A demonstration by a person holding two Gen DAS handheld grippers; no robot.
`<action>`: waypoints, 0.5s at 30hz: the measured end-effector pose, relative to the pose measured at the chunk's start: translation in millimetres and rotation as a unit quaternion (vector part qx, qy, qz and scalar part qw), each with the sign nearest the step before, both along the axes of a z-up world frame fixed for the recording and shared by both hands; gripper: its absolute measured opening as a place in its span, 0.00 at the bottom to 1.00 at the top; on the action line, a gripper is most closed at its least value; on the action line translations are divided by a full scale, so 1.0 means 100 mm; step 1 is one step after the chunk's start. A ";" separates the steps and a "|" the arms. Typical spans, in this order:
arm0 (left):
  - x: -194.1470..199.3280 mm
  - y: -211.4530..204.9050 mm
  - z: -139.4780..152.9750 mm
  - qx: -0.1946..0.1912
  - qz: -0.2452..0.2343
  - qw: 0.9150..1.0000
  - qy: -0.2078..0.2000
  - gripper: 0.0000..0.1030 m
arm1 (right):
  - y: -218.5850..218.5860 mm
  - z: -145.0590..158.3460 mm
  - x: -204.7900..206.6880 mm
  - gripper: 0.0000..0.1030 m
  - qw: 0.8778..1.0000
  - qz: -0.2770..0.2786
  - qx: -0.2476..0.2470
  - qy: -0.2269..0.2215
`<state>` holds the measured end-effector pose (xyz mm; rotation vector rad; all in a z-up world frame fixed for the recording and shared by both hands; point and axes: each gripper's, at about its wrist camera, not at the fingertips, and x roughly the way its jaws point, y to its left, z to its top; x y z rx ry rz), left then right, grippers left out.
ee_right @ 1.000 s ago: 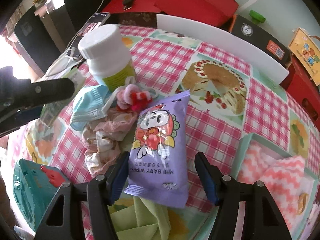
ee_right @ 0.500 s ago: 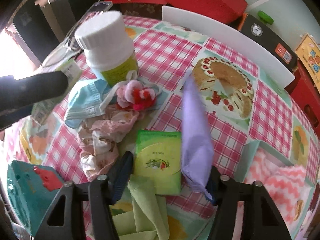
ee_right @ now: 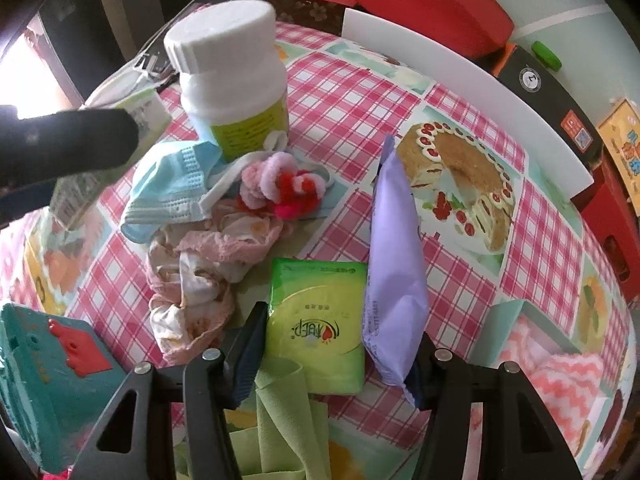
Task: Organize soft objects
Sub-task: 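Lift the purple snack bag with the right gripper while the left gripper holds the tissue pack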
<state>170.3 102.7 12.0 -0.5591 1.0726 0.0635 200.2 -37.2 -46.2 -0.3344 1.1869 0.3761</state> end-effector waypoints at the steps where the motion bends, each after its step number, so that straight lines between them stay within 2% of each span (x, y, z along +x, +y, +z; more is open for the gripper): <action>1: 0.00 0.01 0.00 0.000 0.000 1.000 0.000 0.66 | 0.01 0.00 0.00 0.59 1.000 0.000 0.001 -0.001; 11: 0.00 -0.01 -0.01 0.002 -0.004 1.000 0.002 0.66 | 0.01 -0.01 0.02 0.59 1.000 0.000 0.011 -0.003; 15: 0.01 -0.01 -0.02 0.003 -0.003 1.000 0.003 0.66 | -0.06 0.03 -0.01 0.55 1.000 -0.002 0.022 -0.004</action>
